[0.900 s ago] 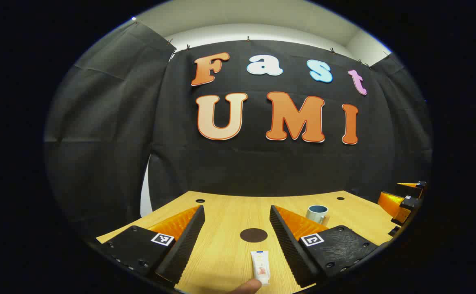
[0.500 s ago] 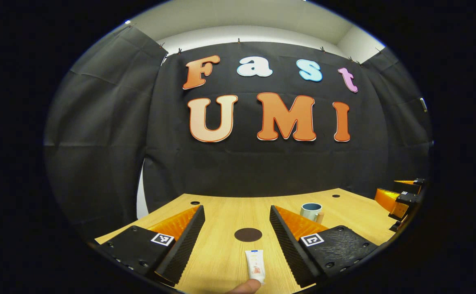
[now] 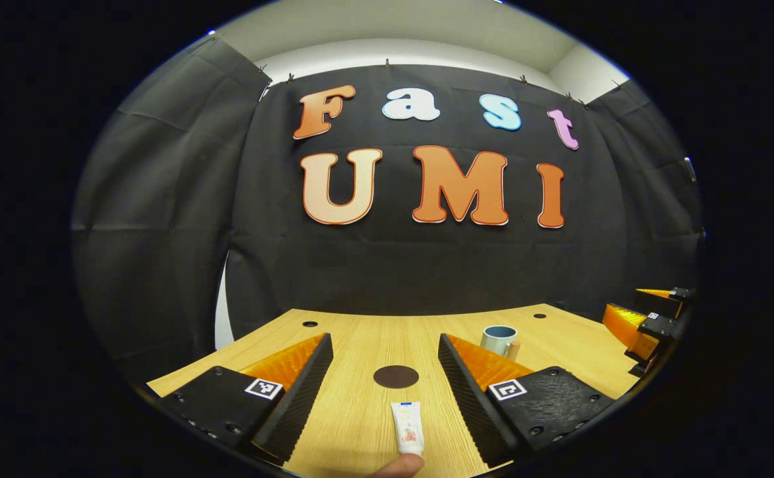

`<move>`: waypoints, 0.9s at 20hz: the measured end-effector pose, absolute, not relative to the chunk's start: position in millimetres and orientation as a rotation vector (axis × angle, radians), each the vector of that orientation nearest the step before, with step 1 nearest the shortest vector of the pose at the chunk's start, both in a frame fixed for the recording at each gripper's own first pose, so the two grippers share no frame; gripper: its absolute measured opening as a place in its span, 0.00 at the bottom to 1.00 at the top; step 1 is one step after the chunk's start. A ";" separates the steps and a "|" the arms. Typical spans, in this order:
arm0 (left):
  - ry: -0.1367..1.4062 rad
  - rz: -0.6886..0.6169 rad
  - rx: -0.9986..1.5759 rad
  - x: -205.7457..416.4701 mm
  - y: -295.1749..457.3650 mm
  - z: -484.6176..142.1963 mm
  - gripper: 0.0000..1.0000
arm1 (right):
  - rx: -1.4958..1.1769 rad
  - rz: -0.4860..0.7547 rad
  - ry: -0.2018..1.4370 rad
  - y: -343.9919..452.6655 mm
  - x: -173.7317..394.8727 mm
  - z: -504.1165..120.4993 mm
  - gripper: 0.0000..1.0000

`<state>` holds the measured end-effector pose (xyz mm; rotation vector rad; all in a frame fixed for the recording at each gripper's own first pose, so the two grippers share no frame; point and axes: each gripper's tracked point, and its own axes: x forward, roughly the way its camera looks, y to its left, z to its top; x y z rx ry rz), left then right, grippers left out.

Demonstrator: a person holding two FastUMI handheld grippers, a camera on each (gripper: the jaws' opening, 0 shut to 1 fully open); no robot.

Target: Put the toothbrush and toothpaste on the desktop into the cup, then pick up the cup and place it on the coaster on the desktop.

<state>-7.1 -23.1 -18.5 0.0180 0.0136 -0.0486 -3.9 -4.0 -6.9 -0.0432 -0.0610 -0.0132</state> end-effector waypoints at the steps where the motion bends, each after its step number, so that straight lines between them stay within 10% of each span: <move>1: 0.020 -0.047 0.017 -5.8 -22.8 -22.8 0.97 | -0.053 -0.023 -0.068 -6.8 -3.9 -6.6 0.97; 18: 0.118 -0.060 0.031 3.9 -30.0 -71.0 0.97 | -0.002 0.115 0.327 41.2 22.3 -149.2 0.97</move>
